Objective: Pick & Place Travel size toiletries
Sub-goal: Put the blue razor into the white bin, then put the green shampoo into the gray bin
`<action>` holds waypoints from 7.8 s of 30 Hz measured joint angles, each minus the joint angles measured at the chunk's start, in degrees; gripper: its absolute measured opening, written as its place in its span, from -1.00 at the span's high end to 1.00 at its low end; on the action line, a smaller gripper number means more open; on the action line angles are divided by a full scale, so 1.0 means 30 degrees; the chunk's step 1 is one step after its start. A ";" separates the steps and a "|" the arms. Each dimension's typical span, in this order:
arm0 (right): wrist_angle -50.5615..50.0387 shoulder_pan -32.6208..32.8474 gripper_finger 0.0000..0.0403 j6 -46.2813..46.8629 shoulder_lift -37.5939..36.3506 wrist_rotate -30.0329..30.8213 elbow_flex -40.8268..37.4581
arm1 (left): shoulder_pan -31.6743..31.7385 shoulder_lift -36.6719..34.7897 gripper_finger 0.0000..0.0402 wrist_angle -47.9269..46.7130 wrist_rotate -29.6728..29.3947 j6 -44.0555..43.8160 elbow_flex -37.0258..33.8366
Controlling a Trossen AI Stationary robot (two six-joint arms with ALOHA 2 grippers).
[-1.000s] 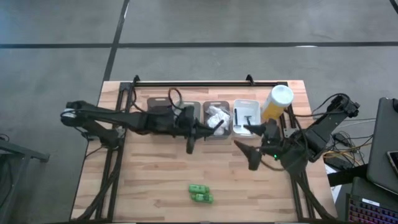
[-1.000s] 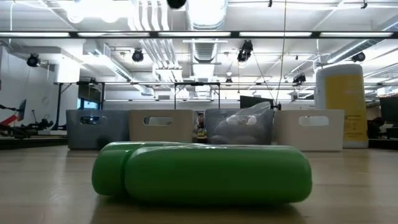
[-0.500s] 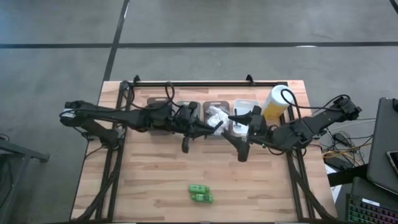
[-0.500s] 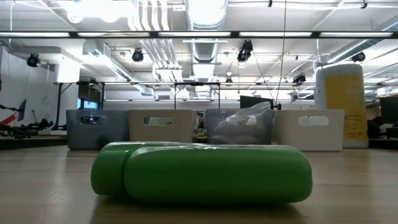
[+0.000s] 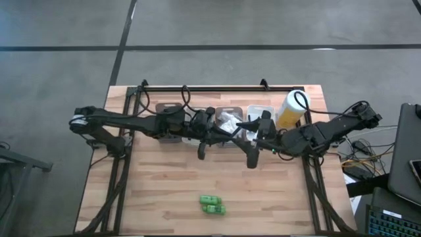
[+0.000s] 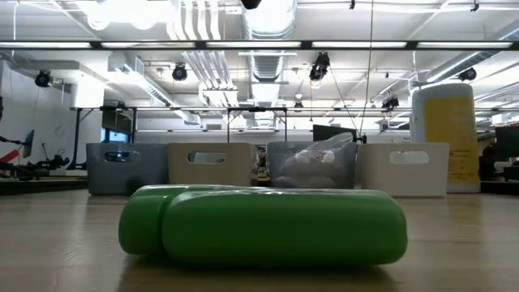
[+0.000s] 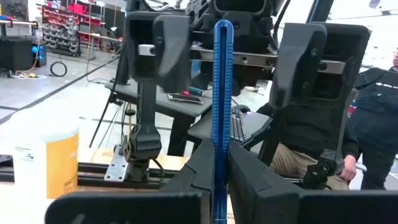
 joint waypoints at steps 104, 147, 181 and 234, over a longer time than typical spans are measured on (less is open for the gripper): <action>-0.9643 -0.5067 -0.50 1.0446 0.0690 -0.8218 -0.3684 | -0.1224 -0.1125 -0.53 -1.7683 -0.2349 -0.2806 -0.0286; -0.4829 0.1895 -0.56 1.4077 0.4021 -0.9741 -0.6273 | -0.9260 0.7742 -0.53 -1.2702 -0.4277 -0.5236 -0.0134; -0.5359 0.2215 -0.38 1.3165 0.1169 -0.6364 -0.6273 | -0.8466 0.7040 0.31 -1.1678 -0.5754 -0.6958 -0.0265; -0.5992 0.0947 -0.59 1.2129 -0.3162 -0.3843 -0.7201 | -0.5169 -0.1213 -0.18 -1.2346 -0.4147 -0.5702 -0.2479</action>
